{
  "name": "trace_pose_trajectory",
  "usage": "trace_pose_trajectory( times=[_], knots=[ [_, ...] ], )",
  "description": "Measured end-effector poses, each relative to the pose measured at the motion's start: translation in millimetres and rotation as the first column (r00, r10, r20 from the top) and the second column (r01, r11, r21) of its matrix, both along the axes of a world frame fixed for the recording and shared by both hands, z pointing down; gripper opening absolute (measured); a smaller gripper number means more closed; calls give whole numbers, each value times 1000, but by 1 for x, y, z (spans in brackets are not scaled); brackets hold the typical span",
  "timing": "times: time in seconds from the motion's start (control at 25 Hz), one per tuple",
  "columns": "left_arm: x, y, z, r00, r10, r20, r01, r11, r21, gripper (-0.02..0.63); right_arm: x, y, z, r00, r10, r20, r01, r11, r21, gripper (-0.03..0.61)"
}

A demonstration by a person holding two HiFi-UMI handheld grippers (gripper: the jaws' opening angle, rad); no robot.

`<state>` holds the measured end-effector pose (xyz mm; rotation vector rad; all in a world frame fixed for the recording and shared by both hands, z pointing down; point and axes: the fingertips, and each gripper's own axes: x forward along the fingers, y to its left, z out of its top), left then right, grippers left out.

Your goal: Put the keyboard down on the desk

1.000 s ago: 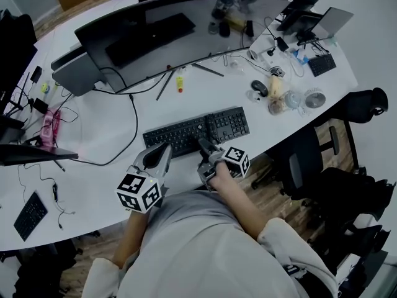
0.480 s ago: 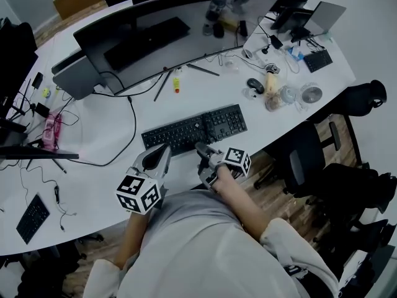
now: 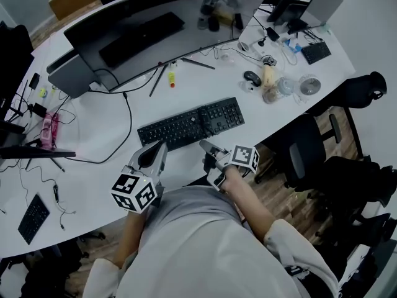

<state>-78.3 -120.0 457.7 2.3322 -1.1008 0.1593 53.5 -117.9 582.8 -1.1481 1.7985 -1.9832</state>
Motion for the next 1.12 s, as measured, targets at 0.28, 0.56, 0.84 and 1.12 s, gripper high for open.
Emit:
trace_pose_trajectory(
  times=[0.28, 0.56, 0.84, 1.12],
  knots=[
    [5, 1, 0, 1000, 4, 21, -4, 1000, 2, 0, 26, -4, -23, 979, -55, -198, 86, 985, 151, 3],
    [2, 0, -4, 1000, -22, -3, 22, 1000, 6, 0, 43, -8, -65, 889, -105, -446, 267, 909, 319, 2],
    [-2, 0, -6, 999, -51, 0, 51, 999, 18, 0, 53, -8, -101, 771, -65, -633, 395, 828, 397, 2],
    [-9, -5, -16, 996, -84, -2, 84, 995, 50, 0, 58, -10, -132, 684, -11, -729, 477, 763, 436, 2]
  ],
)
